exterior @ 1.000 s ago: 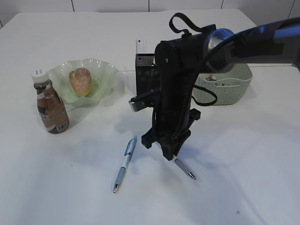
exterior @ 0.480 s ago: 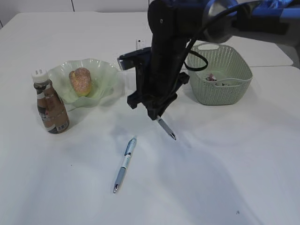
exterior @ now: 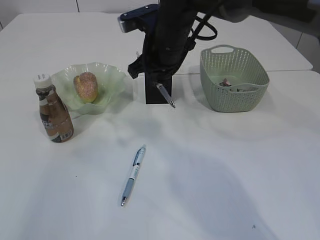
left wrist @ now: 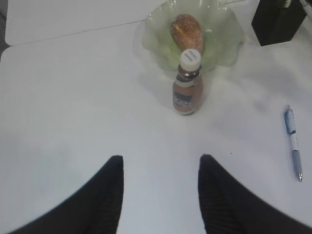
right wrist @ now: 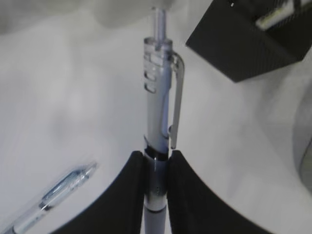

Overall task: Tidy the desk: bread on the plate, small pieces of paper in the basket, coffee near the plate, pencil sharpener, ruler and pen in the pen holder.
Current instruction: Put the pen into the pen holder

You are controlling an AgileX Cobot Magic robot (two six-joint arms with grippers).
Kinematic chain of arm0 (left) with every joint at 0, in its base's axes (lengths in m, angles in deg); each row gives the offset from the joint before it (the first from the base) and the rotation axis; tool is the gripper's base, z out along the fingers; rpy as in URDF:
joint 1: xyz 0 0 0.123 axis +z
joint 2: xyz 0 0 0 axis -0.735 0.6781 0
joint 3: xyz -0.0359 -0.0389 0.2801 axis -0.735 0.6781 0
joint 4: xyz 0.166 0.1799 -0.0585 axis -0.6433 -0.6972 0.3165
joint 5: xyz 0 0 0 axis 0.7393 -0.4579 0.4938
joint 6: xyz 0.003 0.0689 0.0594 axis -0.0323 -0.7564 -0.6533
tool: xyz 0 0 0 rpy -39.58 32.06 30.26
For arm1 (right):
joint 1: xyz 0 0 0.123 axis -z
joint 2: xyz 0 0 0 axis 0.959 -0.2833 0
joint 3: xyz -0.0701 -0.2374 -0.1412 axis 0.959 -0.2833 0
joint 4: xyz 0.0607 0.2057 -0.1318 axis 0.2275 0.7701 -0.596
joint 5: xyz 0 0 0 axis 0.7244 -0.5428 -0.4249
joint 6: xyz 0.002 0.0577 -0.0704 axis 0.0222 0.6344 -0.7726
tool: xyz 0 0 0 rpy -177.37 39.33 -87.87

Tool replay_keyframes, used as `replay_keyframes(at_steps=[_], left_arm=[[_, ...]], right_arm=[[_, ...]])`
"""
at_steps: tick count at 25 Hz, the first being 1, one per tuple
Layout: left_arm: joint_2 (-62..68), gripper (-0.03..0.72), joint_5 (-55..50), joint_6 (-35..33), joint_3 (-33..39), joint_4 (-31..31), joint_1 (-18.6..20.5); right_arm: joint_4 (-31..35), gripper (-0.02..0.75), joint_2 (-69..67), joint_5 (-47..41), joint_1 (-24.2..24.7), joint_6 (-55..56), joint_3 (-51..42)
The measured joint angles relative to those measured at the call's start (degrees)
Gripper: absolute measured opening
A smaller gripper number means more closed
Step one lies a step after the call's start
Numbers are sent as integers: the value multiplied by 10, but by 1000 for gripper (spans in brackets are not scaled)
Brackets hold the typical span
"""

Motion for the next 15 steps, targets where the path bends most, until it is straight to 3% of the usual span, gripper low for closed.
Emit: replay_keyframes(at_steps=[6, 15], left_arm=[[7, 350, 23, 0, 0, -9, 0], [39, 349, 25, 0, 0, -26, 0]], right_arm=[[-10, 134, 0, 58, 10, 9, 1], [-15, 134, 0, 253, 48, 26, 1]])
